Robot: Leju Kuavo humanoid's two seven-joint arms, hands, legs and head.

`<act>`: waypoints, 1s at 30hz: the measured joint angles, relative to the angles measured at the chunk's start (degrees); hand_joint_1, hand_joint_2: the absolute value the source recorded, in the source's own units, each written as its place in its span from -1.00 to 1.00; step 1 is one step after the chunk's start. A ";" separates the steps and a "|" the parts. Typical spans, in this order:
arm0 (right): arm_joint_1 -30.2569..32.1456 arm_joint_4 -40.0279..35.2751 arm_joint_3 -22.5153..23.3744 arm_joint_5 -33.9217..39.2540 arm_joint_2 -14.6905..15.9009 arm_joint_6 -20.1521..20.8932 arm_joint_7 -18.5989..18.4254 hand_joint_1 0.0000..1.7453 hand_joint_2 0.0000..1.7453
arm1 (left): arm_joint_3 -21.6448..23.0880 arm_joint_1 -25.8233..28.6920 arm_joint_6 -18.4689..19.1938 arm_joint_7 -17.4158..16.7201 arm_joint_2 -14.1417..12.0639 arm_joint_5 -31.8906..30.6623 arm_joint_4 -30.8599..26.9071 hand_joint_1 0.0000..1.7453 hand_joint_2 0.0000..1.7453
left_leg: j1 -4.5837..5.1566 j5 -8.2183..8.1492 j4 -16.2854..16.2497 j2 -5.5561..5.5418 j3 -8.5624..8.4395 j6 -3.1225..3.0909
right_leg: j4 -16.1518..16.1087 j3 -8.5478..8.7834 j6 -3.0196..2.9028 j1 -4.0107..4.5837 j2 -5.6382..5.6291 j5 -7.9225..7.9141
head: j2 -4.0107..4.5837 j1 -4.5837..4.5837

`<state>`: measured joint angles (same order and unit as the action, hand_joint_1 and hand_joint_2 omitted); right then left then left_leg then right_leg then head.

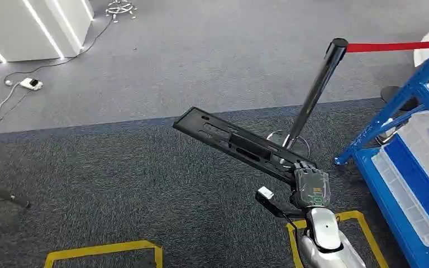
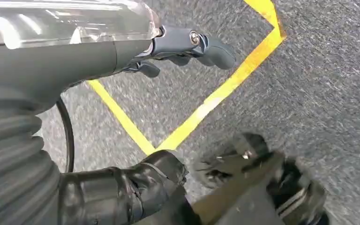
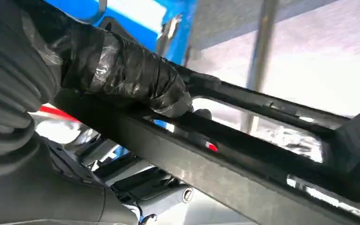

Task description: Take the parts from the cabinet and place them on the table.

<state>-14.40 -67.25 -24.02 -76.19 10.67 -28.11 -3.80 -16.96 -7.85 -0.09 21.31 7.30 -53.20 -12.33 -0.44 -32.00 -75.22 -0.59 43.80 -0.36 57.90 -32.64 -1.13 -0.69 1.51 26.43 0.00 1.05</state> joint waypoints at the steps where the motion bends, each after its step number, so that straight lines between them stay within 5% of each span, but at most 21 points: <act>1: 0.02 0.00 0.00 0.02 0.00 0.00 0.00 1.00 1.00 | 0.00 0.07 0.00 0.00 0.00 0.00 0.00 -1.00 1.00 | -0.14 0.07 -1.56 0.13 0.75 0.21 | 0.03 0.02 0.02 0.00 0.70 0.08 | 0.00 0.00; 2: 0.04 0.00 0.00 0.04 0.00 0.00 0.00 1.00 1.00 | 0.00 0.13 0.00 -0.02 0.00 0.00 0.00 -1.00 1.00 | -0.25 1.47 -0.02 0.24 -0.03 0.31 | 0.06 0.09 0.15 0.00 1.40 0.18 | 0.00 0.00; 4: 0.04 -0.04 0.00 0.09 0.00 -0.02 0.02 1.00 1.00 | 0.00 0.10 0.00 -0.04 -0.04 0.04 0.00 -1.00 1.00 | -0.26 6.17 9.41 1.13 -5.09 0.12 | 0.23 0.38 0.49 -0.03 2.70 0.55 | 0.00 0.02; 5: 0.05 -0.20 0.02 0.09 0.00 -0.02 0.04 1.00 1.00 | 0.00 0.04 -0.02 -0.04 -0.09 0.18 0.00 -1.00 1.00 | -0.16 7.94 14.58 2.90 -7.98 -0.16 | 0.31 0.63 0.73 -0.02 3.28 0.79 | 0.00 0.00; 6: 0.06 -0.33 0.09 0.09 0.00 -0.04 0.04 1.00 1.00 | 0.00 -0.16 -0.02 -0.04 -0.11 0.15 0.00 -1.00 1.00 | 0.82 6.81 16.17 4.64 -8.84 -0.48 | 0.40 0.61 1.08 0.43 3.83 1.02 | 0.00 0.00; 10: 0.05 -0.81 0.33 0.28 -0.02 -0.04 0.04 1.00 1.00 | -0.02 0.05 -0.04 -0.04 -0.24 0.17 0.00 -1.00 1.00 | 0.81 7.43 16.81 1.91 -8.43 -1.91 | 0.25 1.05 2.18 0.44 5.91 1.25 | 0.00 -0.02; 11: 0.06 -1.05 0.35 0.35 -0.02 -0.04 0.04 1.00 1.00 | -0.02 0.05 -0.11 -0.04 -0.22 0.18 0.00 -1.00 1.00 | 0.49 7.81 17.44 1.34 -8.97 -2.37 | 0.33 0.77 2.64 0.26 5.59 1.79 | 0.00 -0.02; 13: 0.03 -1.14 0.57 0.48 0.02 -0.20 0.11 1.00 1.00 | -0.02 -0.10 -0.18 -0.04 -0.22 0.17 0.00 -1.00 1.00 | 0.41 7.98 17.67 0.25 -9.08 -2.75 | 5.55 -1.35 2.85 -0.04 0.28 5.03 | 0.00 -0.11; 15: 0.54 -1.09 0.92 0.68 0.20 -0.20 0.07 1.00 1.00 | -0.02 -0.25 -0.17 -0.04 -0.20 0.17 0.00 -1.00 1.00 | 0.52 7.98 17.61 -1.22 -9.05 -2.91 | 14.80 -6.13 2.91 -0.05 -1.15 8.59 | 0.00 -0.11; 16: 0.84 -1.09 0.96 0.72 0.28 -0.20 0.07 1.00 1.00 | -0.02 -0.18 -0.18 -0.04 -0.22 0.17 0.00 -1.00 1.00 | 0.57 7.95 17.49 -1.98 -9.05 -2.95 | 17.28 -7.68 2.89 -0.04 -1.35 8.74 | 0.00 -0.13; 18: 1.14 -1.09 1.07 0.72 0.35 -0.20 0.07 1.00 1.00 | -0.02 -0.05 -0.17 -0.04 -0.22 0.18 0.00 -1.00 1.00 | 0.57 7.87 17.15 -3.51 -9.06 -2.96 | 14.42 -7.01 2.68 -0.09 -1.50 5.33 | 0.00 -0.11; 19: 1.13 -1.11 1.20 0.72 0.37 -0.18 0.07 1.00 1.00 | -0.02 -0.07 -0.17 -0.04 -0.22 0.17 0.00 -1.00 1.00 | 0.53 7.78 16.91 -4.35 -9.07 -2.87 | 9.73 -4.99 2.56 -0.15 -1.90 2.39 | 0.00 -0.13; 20: 1.11 -1.11 1.31 0.72 0.39 -0.20 0.07 1.00 1.00 | -0.02 -0.11 -0.17 -0.04 -0.20 0.17 0.00 -1.00 1.00 | 0.45 7.59 16.63 -5.05 -9.06 -2.67 | 4.51 -2.65 2.44 -0.29 -3.61 -0.33 | 0.00 -0.13; 21: 1.10 -1.09 1.33 0.72 0.44 -0.20 0.09 1.00 1.00 | -0.02 -0.11 -0.17 -0.04 -0.20 0.17 0.00 -1.00 1.00 | 0.45 7.49 16.46 -5.62 -8.78 -2.46 | 2.29 -1.56 2.24 -0.51 -6.84 0.27 | 0.00 -0.13; 22: 1.20 -1.20 1.36 0.74 0.44 -0.22 0.11 1.00 1.00 | -0.02 -0.29 -0.20 -0.04 -0.20 0.17 0.00 -1.00 1.00 | 0.56 7.50 16.00 -6.30 -8.38 -2.25 | 1.10 -1.20 2.31 -0.62 -7.08 0.24 | 0.00 -0.09; 25: 1.15 -1.42 1.40 0.79 0.46 -0.22 0.11 1.00 1.00 | -0.02 0.12 -0.20 -0.02 -0.20 0.20 0.00 -1.00 1.00 | 0.08 8.12 16.70 -8.30 -7.91 -1.11 | 1.18 -1.06 1.77 -0.15 -5.15 0.10 | 0.00 -0.11; 26: 1.18 -1.59 1.40 0.76 0.37 -0.22 0.11 1.00 1.00 | -0.02 0.17 -0.20 -0.02 -0.31 0.20 0.00 -1.00 1.00 | 0.24 7.86 16.32 -8.17 -7.66 -0.93 | 0.36 -0.75 1.22 -0.93 -4.12 -0.26 | 0.00 -0.07; 27: 1.15 -1.66 1.42 0.76 0.39 -0.22 0.15 1.00 1.00 | -0.02 0.22 -0.20 -0.02 -0.31 0.20 0.00 -1.00 1.00 | 0.60 6.64 14.80 -4.29 -7.13 -0.77 | 0.01 -0.42 0.95 -0.65 -3.44 -0.37 | 0.00 -0.07; 28: 1.13 -1.75 1.46 0.76 0.42 -0.22 0.11 1.00 1.00 | -0.02 0.14 -0.20 -0.02 -0.28 0.20 0.00 -1.00 1.00 | 0.49 4.51 11.54 -1.77 -5.62 -0.40 | -0.07 -0.31 0.42 -0.49 -2.54 -0.39 | 0.00 0.24; 30: 1.25 -1.73 1.57 0.81 0.44 -0.22 0.11 1.00 1.00 | -0.02 0.02 -0.20 -0.02 -0.28 0.17 0.00 -1.00 1.00 | 0.06 0.36 2.66 -0.12 -1.39 0.13 | -0.04 -0.34 0.24 -0.12 -0.80 -0.27 | 0.00 0.22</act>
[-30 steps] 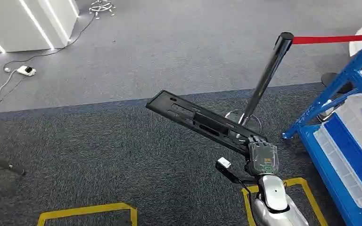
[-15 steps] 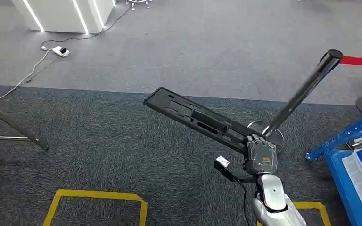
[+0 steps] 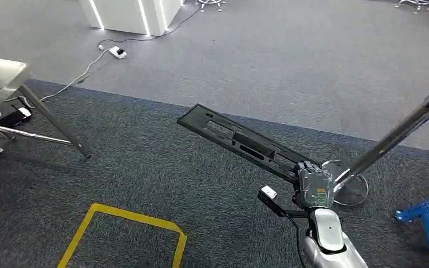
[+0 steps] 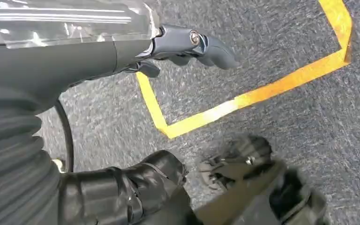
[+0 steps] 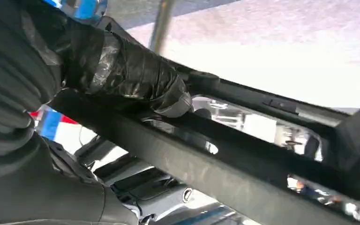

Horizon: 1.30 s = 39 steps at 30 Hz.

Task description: Take the parts from the cabinet and place them on the table.

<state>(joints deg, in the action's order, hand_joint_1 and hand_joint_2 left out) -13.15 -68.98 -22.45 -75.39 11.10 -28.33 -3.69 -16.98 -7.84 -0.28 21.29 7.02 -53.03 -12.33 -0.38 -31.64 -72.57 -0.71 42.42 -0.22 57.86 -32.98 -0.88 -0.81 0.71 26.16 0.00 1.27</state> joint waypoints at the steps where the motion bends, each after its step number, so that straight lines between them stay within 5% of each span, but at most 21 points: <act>1: 0.05 0.00 0.02 0.05 0.00 0.00 0.00 1.00 1.00 | 0.00 0.05 0.00 0.00 0.02 0.00 0.00 -1.00 1.00 | -0.16 -0.97 -3.30 0.18 1.57 0.22 | 0.02 -0.03 -0.03 0.07 0.88 0.04 | 0.00 0.02; 2: 0.06 0.00 0.02 0.05 0.00 0.02 0.00 1.00 1.00 | 0.00 0.14 0.00 0.00 0.04 0.00 0.00 -1.00 1.00 | -0.27 -0.38 -3.63 0.32 1.68 0.38 | 0.03 -0.02 0.02 0.08 1.66 0.08 | 0.00 0.02; 4: 0.06 -0.02 0.02 0.05 0.00 0.00 0.00 1.00 1.00 | 0.00 0.21 0.00 0.00 0.02 0.00 0.00 -1.00 1.00 | -0.30 3.64 3.50 0.75 -2.22 0.33 | 0.11 0.11 0.23 0.08 3.06 0.27 | 0.00 0.02; 5: 0.05 -0.02 0.02 0.05 0.00 0.02 0.00 1.00 1.00 | 0.00 0.18 0.00 0.00 0.02 0.00 0.00 -1.00 1.00 | -0.24 5.86 8.98 1.69 -5.24 0.09 | 0.19 0.24 0.43 0.07 3.69 0.43 | 0.00 0.04; 6: 0.04 -0.02 0.02 0.05 0.00 0.00 0.04 1.00 1.00 | 0.00 0.06 0.00 0.00 0.02 0.00 0.00 -1.00 1.00 | 0.04 6.39 13.68 4.25 -7.62 -0.35 | 0.27 0.43 0.66 0.17 4.31 0.63 | 0.00 0.02; 7: 0.04 -0.02 0.07 0.05 0.02 0.00 0.07 1.00 1.00 | 0.00 -0.08 0.00 0.00 0.02 0.00 0.00 -1.00 1.00 | 0.68 6.18 14.11 4.60 -7.97 -0.96 | 0.35 0.38 1.02 0.53 4.92 0.82 | 0.00 -0.04; 11: -0.01 -0.15 0.11 0.05 0.04 0.02 0.07 1.00 1.00 | 0.00 0.15 0.00 0.00 -0.07 0.00 0.00 -1.00 1.00 | 0.52 6.65 14.93 2.02 -8.08 -2.25 | 0.08 1.05 2.25 0.53 6.65 1.10 | 0.00 -0.02; 13: -0.08 -0.33 0.22 0.07 0.11 0.02 0.07 1.00 1.00 | 0.00 0.01 0.00 0.02 -0.04 -0.02 0.00 -1.00 1.00 | 0.18 7.07 15.28 1.02 -8.26 -2.89 | 3.94 -0.53 2.56 -0.04 1.48 4.00 | 0.00 -0.09; 14: 0.05 -0.33 0.28 0.11 0.28 0.02 0.11 1.00 1.00 | 0.00 -0.20 -0.02 0.02 -0.02 -0.02 0.00 -1.00 1.00 | 0.18 7.09 15.27 0.35 -8.24 -3.03 | 8.44 -2.61 2.64 -0.02 0.12 6.39 | 0.00 -0.15; 16: 0.44 -0.30 0.53 0.29 0.61 0.02 0.11 1.00 1.00 | 0.00 -0.21 0.00 0.02 0.02 -0.02 0.00 -1.00 1.00 | 0.31 7.06 15.13 -1.14 -8.18 -3.07 | 16.79 -6.86 2.78 0.01 -0.56 9.30 | 0.00 -0.13; 17: 0.62 -0.30 0.63 0.29 0.65 0.02 0.11 1.00 1.00 | 0.00 -0.11 0.00 -0.02 0.02 -0.02 0.00 -1.00 1.00 | 0.32 7.04 14.97 -1.91 -8.16 -3.07 | 17.90 -7.68 2.75 0.02 -0.61 8.83 | 0.00 -0.11; 20: 0.76 -0.33 0.81 0.35 0.87 0.02 0.11 1.00 1.00 | 0.00 -0.07 -0.02 -0.02 0.02 -0.02 0.00 -1.00 1.00 | 0.22 6.68 14.23 -4.32 -8.18 -2.81 | 6.51 -2.86 2.38 -0.12 -1.64 1.29 | 0.00 -0.13; 22: 0.75 -0.33 0.94 0.44 1.01 0.04 0.11 1.00 1.00 | 0.00 -0.13 -0.04 -0.02 0.04 -0.02 0.00 -1.00 1.00 | 0.38 6.45 13.68 -5.55 -7.59 -2.24 | 1.53 -0.75 2.28 -0.55 -6.73 1.05 | 0.00 -0.18; 26: 0.92 -0.74 1.07 0.64 1.07 -0.04 0.28 1.00 1.00 | -0.02 0.32 -0.20 -0.02 0.02 0.02 0.00 -1.00 1.00 | -0.07 7.08 14.01 -8.37 -6.75 -0.73 | 0.68 -0.27 1.49 -0.51 -4.26 0.66 | 0.00 -0.07; 28: 0.95 -0.98 1.09 0.70 1.05 -0.04 0.37 1.00 1.00 | -0.02 0.34 -0.20 -0.02 -0.02 0.04 0.00 -1.00 1.00 | 0.22 4.86 11.11 -2.44 -5.61 -0.42 | -0.02 0.33 0.60 -0.47 -2.63 0.46 | 0.00 0.13; 29: 0.96 -0.98 1.18 0.79 1.14 -0.04 0.39 1.00 1.00 | -0.02 0.18 -0.20 0.00 -0.02 0.07 0.00 -1.00 1.00 | 0.12 2.56 6.95 -0.66 -3.57 -0.14 | -0.03 0.38 0.47 -0.28 -1.62 0.53 | 0.00 0.15; 32: 0.98 -0.98 1.27 0.88 1.16 -0.04 0.48 1.00 1.00 | -0.02 0.29 -0.20 0.00 0.02 0.07 0.00 -1.00 1.00 | -0.29 -1.23 -4.29 0.33 1.88 0.34 | 0.06 0.39 0.24 0.01 0.99 0.78 | 0.00 0.19; 34: 0.98 -0.98 1.27 0.88 1.16 -0.02 0.59 1.00 1.00 | -0.04 0.41 -0.22 0.00 0.00 0.07 0.00 -1.00 1.00 | -0.31 2.27 0.60 0.49 -0.61 0.29 | 0.15 0.60 0.38 0.03 2.38 1.02 | 0.00 0.17; 36: 0.98 -1.00 1.27 0.85 1.16 -0.02 0.76 1.00 1.00 | -0.04 0.33 -0.31 0.00 -0.04 0.07 0.00 -1.00 1.00 | -0.08 6.97 11.58 2.49 -6.71 -0.42 | 0.20 1.19 0.66 0.11 3.68 1.46 | 0.00 0.17; 37: 0.98 -1.03 1.27 0.85 1.16 -0.02 0.76 1.00 1.00 | -0.04 0.16 -0.33 0.00 -0.07 0.09 0.00 -1.00 1.00 | 0.75 5.86 13.92 5.07 -7.93 -0.92 | 0.19 1.30 0.94 0.30 4.31 1.64 | 0.00 0.15; 39: 0.90 -1.03 1.31 0.88 1.20 0.00 0.79 1.00 1.00 | -0.07 0.10 -0.33 0.00 -0.09 0.09 0.00 -1.00 1.00 | 0.97 6.24 14.14 3.64 -7.62 -1.47 | 0.26 1.29 1.44 0.47 5.34 1.82 | 0.00 0.17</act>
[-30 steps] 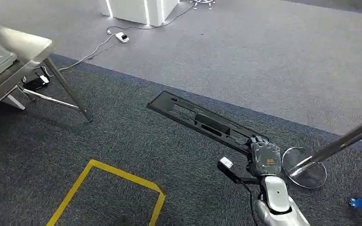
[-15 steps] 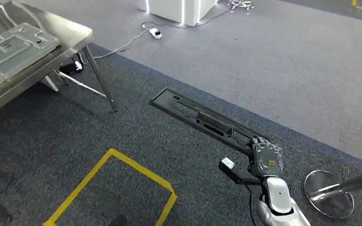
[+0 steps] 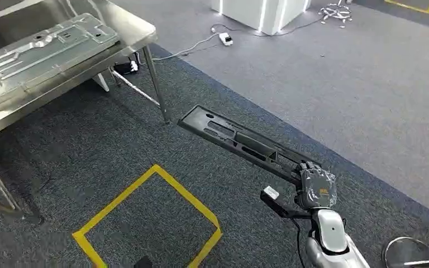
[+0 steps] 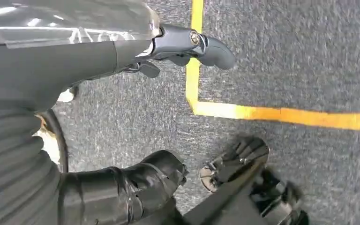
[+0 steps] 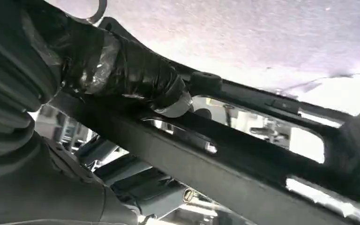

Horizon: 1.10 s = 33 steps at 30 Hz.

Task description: Take the parts from the cabinet and place them on the table.

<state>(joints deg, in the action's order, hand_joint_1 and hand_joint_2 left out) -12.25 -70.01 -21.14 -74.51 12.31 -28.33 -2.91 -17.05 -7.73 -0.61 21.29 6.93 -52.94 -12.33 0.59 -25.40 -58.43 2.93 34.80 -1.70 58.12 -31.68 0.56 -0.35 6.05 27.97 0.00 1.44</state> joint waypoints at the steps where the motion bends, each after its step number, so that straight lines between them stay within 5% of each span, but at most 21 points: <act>1: 0.00 -0.04 0.00 -0.02 -0.04 0.00 0.00 1.00 1.00 | -0.02 0.18 0.00 0.00 0.00 0.00 0.00 -1.00 1.00 | 0.06 -0.07 -0.02 -0.64 0.08 -0.18 | -0.18 0.24 0.18 -0.01 0.58 0.02 | 0.00 0.00; 2: -0.04 -0.13 0.00 -0.02 -0.09 0.02 0.09 1.00 1.00 | -0.04 0.25 0.00 0.00 -0.02 0.00 0.00 -1.00 1.00 | 0.02 0.09 0.34 -1.25 -0.02 -0.46 | -0.30 0.55 0.59 0.20 1.14 0.08 | 0.00 0.02; 3: -0.08 -0.33 0.00 -0.02 -0.04 0.02 0.13 1.00 1.00 | -0.04 0.33 0.00 0.00 0.00 0.00 0.00 -1.00 1.00 | -0.74 0.55 1.07 -1.82 -0.66 -0.94 | -0.04 0.44 1.04 -0.18 0.49 0.68 | 0.00 0.00; 4: -0.17 -0.37 0.02 -0.02 0.00 0.02 0.15 1.00 1.00 | -0.04 0.23 0.00 0.09 0.00 0.00 0.00 -1.00 1.00 | -0.73 0.61 1.19 -2.37 -0.72 -1.23 | 1.84 -0.07 1.17 -0.37 -2.59 2.02 | 0.00 -0.07; 5: -0.18 -0.39 0.02 -0.02 0.02 0.04 0.22 1.00 1.00 | -0.04 0.03 0.00 0.13 0.00 0.00 0.00 -1.00 1.00 | -0.75 0.68 1.17 -2.85 -0.65 -1.49 | 5.72 -1.93 1.27 -0.42 -4.63 4.19 | 0.00 -0.15; 6: -0.09 -0.37 0.02 0.00 0.13 0.04 0.22 1.00 1.00 | -0.07 -0.12 0.00 0.15 0.02 0.00 0.00 -1.00 1.00 | -0.73 0.66 1.17 -3.49 -0.64 -1.59 | 10.42 -4.22 1.44 -0.49 -5.52 6.36 | 0.00 -0.15; 8: 0.09 -0.35 0.02 0.04 0.15 0.04 0.22 1.00 1.00 | -0.07 -0.04 0.02 0.17 0.04 -0.02 0.00 -1.00 1.00 | -0.68 0.63 0.99 -4.84 -0.62 -1.62 | 17.79 -8.24 1.65 -0.47 -5.94 8.44 | 0.00 -0.13; 10: 0.13 -0.35 0.02 0.04 0.13 0.04 0.22 1.00 1.00 | -0.07 0.07 0.02 0.17 0.04 -0.02 0.00 -1.00 1.00 | -0.72 0.51 0.68 -6.37 -0.63 -1.56 | 15.19 -7.78 1.64 -0.58 -5.97 5.03 | 0.00 -0.13; 12: 0.09 -0.35 0.02 0.04 0.15 0.00 0.22 1.00 1.00 | -0.07 0.01 0.04 0.26 0.07 -0.04 0.00 -1.00 1.00 | -0.87 0.17 0.05 -8.03 -0.63 -1.10 | 4.42 -3.09 1.52 -0.92 -7.43 -1.03 | 0.00 -0.15; 13: 0.06 -0.33 0.02 0.04 0.17 0.00 0.26 1.00 1.00 | -0.07 0.05 0.04 0.31 0.09 -0.04 0.00 -1.00 1.00 | -0.87 0.00 -0.18 -8.61 -0.37 -0.85 | 1.91 -1.83 1.29 -1.19 -10.23 -0.48 | 0.00 -0.13; 14: 0.16 -0.41 0.02 0.04 0.17 -0.04 0.35 1.00 1.00 | -0.07 -0.18 0.04 0.33 0.09 -0.07 0.00 -1.00 1.00 | -0.67 -0.03 -0.77 -9.28 0.07 -0.55 | 0.64 -1.68 1.23 -1.18 -10.84 -0.39 | 0.00 -0.11; 17: 0.05 -0.44 0.04 0.09 0.20 -0.02 0.35 1.00 1.00 | -0.07 0.26 0.02 0.37 0.09 -0.04 0.00 -1.00 1.00 | -1.12 0.57 -0.02 -11.05 0.52 0.58 | 0.89 -1.47 0.48 -0.73 -9.08 -0.54 | 0.00 -0.15; 18: 0.05 -0.48 0.04 0.09 0.17 0.00 0.35 1.00 1.00 | -0.09 0.30 0.02 0.37 -0.04 -0.04 0.00 -1.00 1.00 | -0.93 0.39 -0.17 -11.29 0.70 0.82 | 0.11 -1.13 -0.11 -1.52 -8.27 -0.91 | 0.00 -0.11; 20: -0.01 -0.55 0.06 0.09 0.20 0.04 0.39 1.00 1.00 | -0.11 0.20 0.00 0.37 -0.04 -0.04 0.00 -1.00 1.00 | -0.67 -2.60 -4.62 -5.25 2.64 1.38 | -0.39 -0.65 -0.96 -1.15 -6.76 -1.00 | 0.00 0.16; 22: 0.02 -0.55 0.22 0.22 0.26 0.04 0.39 1.00 1.00 | -0.18 0.06 0.02 0.37 -0.04 -0.07 0.00 -1.00 1.00 | -1.15 -6.77 -13.86 -3.56 7.07 1.89 | -0.38 -0.61 -1.19 -0.88 -5.10 -0.82 | 0.00 0.11; 24: 0.01 -0.55 0.24 0.28 0.26 0.07 0.52 1.00 1.00 | -0.24 0.17 0.00 0.37 -0.02 -0.09 0.00 -1.00 1.00 | -1.38 -7.28 -18.10 -3.28 9.23 2.24 | -0.34 -0.54 -1.20 -0.83 -3.63 -0.68 | 0.00 0.11; 25: 0.02 -0.55 0.22 0.35 0.26 0.09 0.55 1.00 1.00 | -0.30 0.20 0.00 0.35 -0.04 -0.09 0.00 -1.00 1.00 | -1.41 -5.52 -15.79 -3.19 8.14 2.30 | -0.31 -0.43 -1.07 -0.86 -2.90 -0.54 | 0.00 0.15; 27: 0.00 -0.55 0.24 0.37 0.26 0.09 0.65 1.00 1.00 | -0.33 0.17 0.00 0.35 -0.07 -0.09 0.00 -1.00 1.00 | -1.36 -0.63 -6.07 -2.14 2.97 2.00 | -0.24 0.02 -0.72 -0.89 -1.68 -0.17 | 0.00 0.15; 28: 0.00 -0.57 0.24 0.37 0.24 0.09 0.79 1.00 1.00 | -0.33 0.08 0.00 0.35 -0.09 -0.09 0.00 -1.00 1.00 | -1.18 0.72 -1.31 -0.10 0.49 1.63 | -0.23 0.37 -0.44 -0.83 -1.08 0.07 | 0.00 0.13; 29: -0.03 -0.55 0.24 0.39 0.26 0.09 0.87 1.00 1.00 | -0.35 -0.15 0.00 0.35 -0.09 -0.11 0.00 -1.00 1.00 | -0.25 -0.11 0.00 1.12 -0.13 1.18 | -0.02 0.38 0.05 -0.32 -0.50 0.38 | 0.00 0.15; 33: -0.29 -0.61 0.24 0.44 0.22 0.11 1.03 1.00 1.00 | -0.39 0.10 0.00 0.35 -0.09 -0.11 0.00 -1.00 1.00 | -0.40 0.20 0.39 -1.52 0.07 -0.21 | -0.43 1.14 1.20 -0.31 1.75 0.63 | 0.00 0.09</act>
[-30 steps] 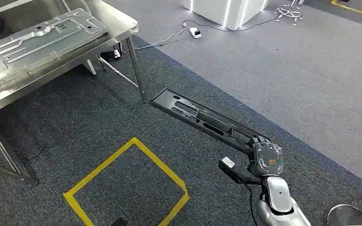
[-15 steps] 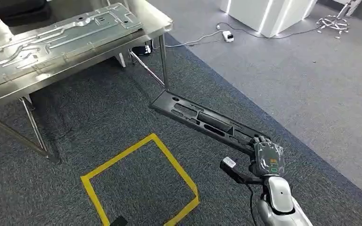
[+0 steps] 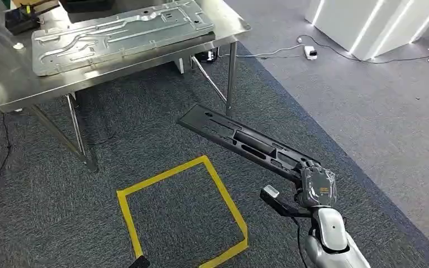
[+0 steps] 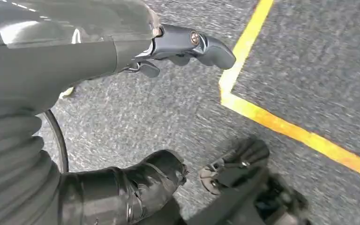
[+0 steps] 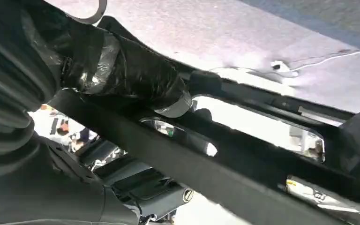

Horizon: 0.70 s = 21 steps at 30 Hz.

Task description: Take the parts from the cabinet and place them on the table.

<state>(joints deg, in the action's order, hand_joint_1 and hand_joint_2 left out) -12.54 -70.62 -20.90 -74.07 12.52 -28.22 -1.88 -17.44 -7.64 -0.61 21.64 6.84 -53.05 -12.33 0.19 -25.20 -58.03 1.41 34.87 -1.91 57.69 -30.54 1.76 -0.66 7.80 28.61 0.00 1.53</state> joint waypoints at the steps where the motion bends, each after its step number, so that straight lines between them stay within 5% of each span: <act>1: -0.01 -0.09 0.02 0.00 0.02 0.00 0.00 1.00 1.00 | 0.00 0.07 0.00 0.04 0.02 0.00 0.00 -1.00 1.00 | -0.28 0.30 0.46 -0.61 -0.39 -0.40 | 0.84 -0.26 0.36 -0.45 -2.37 0.86 | 0.00 -0.06; 2: -0.04 -0.11 0.04 0.00 0.07 0.00 0.00 1.00 1.00 | 0.00 -0.08 0.00 0.02 0.02 0.00 0.00 -1.00 1.00 | -0.38 0.42 0.57 -1.03 -0.38 -0.93 | 3.54 -1.66 0.41 -0.60 -5.55 2.59 | 0.00 -0.06; 3: 0.03 -0.09 0.04 0.00 0.13 0.00 0.02 1.00 1.00 | 0.00 -0.29 0.00 0.04 0.02 0.00 0.00 -1.00 1.00 | -0.38 0.46 0.57 -1.69 -0.29 -1.12 | 8.13 -3.90 0.52 -0.63 -7.02 4.94 | 0.00 -0.15; 5: 0.21 0.04 0.07 0.11 0.24 0.02 0.00 1.00 1.00 | 0.00 -0.28 -0.02 0.04 0.07 0.00 0.00 -1.00 1.00 | -0.22 0.41 0.47 -3.09 -0.29 -1.24 | 16.95 -8.67 0.72 -0.60 -7.75 8.01 | 0.00 -0.13; 6: 0.28 0.13 0.07 0.11 0.24 0.02 0.00 1.00 1.00 | 0.00 -0.18 0.00 0.04 0.07 -0.02 0.00 -1.00 1.00 | -0.17 0.38 0.36 -3.79 -0.30 -1.26 | 18.55 -9.87 0.67 -0.58 -7.76 7.72 | 0.00 -0.11; 7: 0.36 0.15 0.07 0.11 0.24 0.02 0.00 1.00 1.00 | 0.00 -0.14 0.00 0.04 0.04 -0.02 0.00 -1.00 1.00 | -0.17 0.33 0.22 -4.62 -0.33 -1.26 | 17.06 -9.62 0.55 -0.59 -7.78 5.78 | 0.00 -0.13; 9: 0.32 0.17 0.07 0.11 0.26 0.00 0.00 1.00 1.00 | 0.00 -0.21 0.00 0.04 0.07 0.00 0.00 -1.00 1.00 | -0.18 0.10 -0.27 -6.20 -0.36 -1.07 | 7.99 -5.96 0.16 -0.62 -8.50 -0.04 | 0.00 -0.13; 10: 0.29 0.18 0.07 0.11 0.28 0.02 0.00 1.00 1.00 | 0.00 -0.21 0.00 0.04 0.09 -0.02 0.00 -1.00 1.00 | -0.24 -0.08 -0.51 -6.87 -0.28 -0.91 | 2.87 -3.86 -0.22 -0.62 -10.65 -2.23 | 0.00 -0.15; 11: 0.28 0.22 0.07 0.13 0.37 0.02 0.00 1.00 1.00 | 0.00 -0.24 0.00 0.04 0.24 -0.02 0.00 -1.00 1.00 | -0.05 -0.14 -0.70 -7.28 0.05 -0.64 | 1.87 -3.36 -0.48 -0.89 -13.32 -1.18 | 0.00 -0.09; 15: 0.13 0.17 0.07 0.15 0.44 0.02 0.00 1.00 1.00 | 0.00 0.08 -0.02 0.04 0.14 -0.04 0.00 -1.00 1.00 | -0.45 0.43 -0.23 -10.04 0.72 1.03 | 0.67 -2.70 -1.09 -0.74 -11.14 -1.56 | 0.00 -0.13; 16: 0.10 0.18 0.07 0.15 0.35 0.02 0.00 1.00 1.00 | -0.02 0.22 -0.02 0.02 -0.02 -0.13 0.00 -1.00 1.00 | -0.45 -0.02 -0.85 -8.15 0.74 1.05 | -0.12 -2.13 -1.57 -1.15 -10.10 -1.93 | 0.00 -0.13; 17: 0.24 0.17 0.07 0.15 0.35 0.02 0.00 1.00 1.00 | -0.02 0.10 0.00 0.04 0.02 -0.17 0.00 -1.00 1.00 | -0.07 -1.47 -2.76 -5.10 1.54 1.26 | -0.48 -1.82 -1.97 -1.15 -9.57 -1.94 | 0.00 0.18; 18: 0.27 0.20 0.07 0.17 0.37 0.02 0.00 1.00 1.00 | -0.02 -0.05 -0.02 0.04 0.04 -0.17 0.00 -1.00 1.00 | -0.25 -3.51 -6.32 -3.32 3.30 1.55 | -0.53 -1.71 -2.13 -1.08 -8.75 -1.91 | 0.00 0.26; 20: 0.32 0.20 0.09 0.33 0.42 0.02 -0.02 1.00 1.00 | -0.02 -0.09 0.00 0.04 0.04 -0.17 0.00 -1.00 1.00 | -0.84 -7.37 -15.35 -2.04 7.76 2.12 | -0.49 -1.67 -2.33 -0.85 -7.12 -1.72 | 0.00 0.24; 21: 0.37 0.20 0.09 0.35 0.39 0.00 0.00 1.00 1.00 | -0.02 0.01 0.00 0.04 0.04 -0.17 0.00 -1.00 1.00 | -1.05 -7.70 -17.76 -1.85 8.95 2.41 | -0.47 -1.65 -2.30 -0.83 -6.50 -1.65 | 0.00 0.31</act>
<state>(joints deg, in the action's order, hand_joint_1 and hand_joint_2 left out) -12.17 -70.42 -20.81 -73.72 12.92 -28.22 -1.88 -17.46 -7.63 -0.61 21.68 6.88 -53.22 -12.33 -0.86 -32.90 -75.79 -0.44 43.81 0.51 57.22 -32.19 -0.54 -1.49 1.31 26.95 0.00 1.84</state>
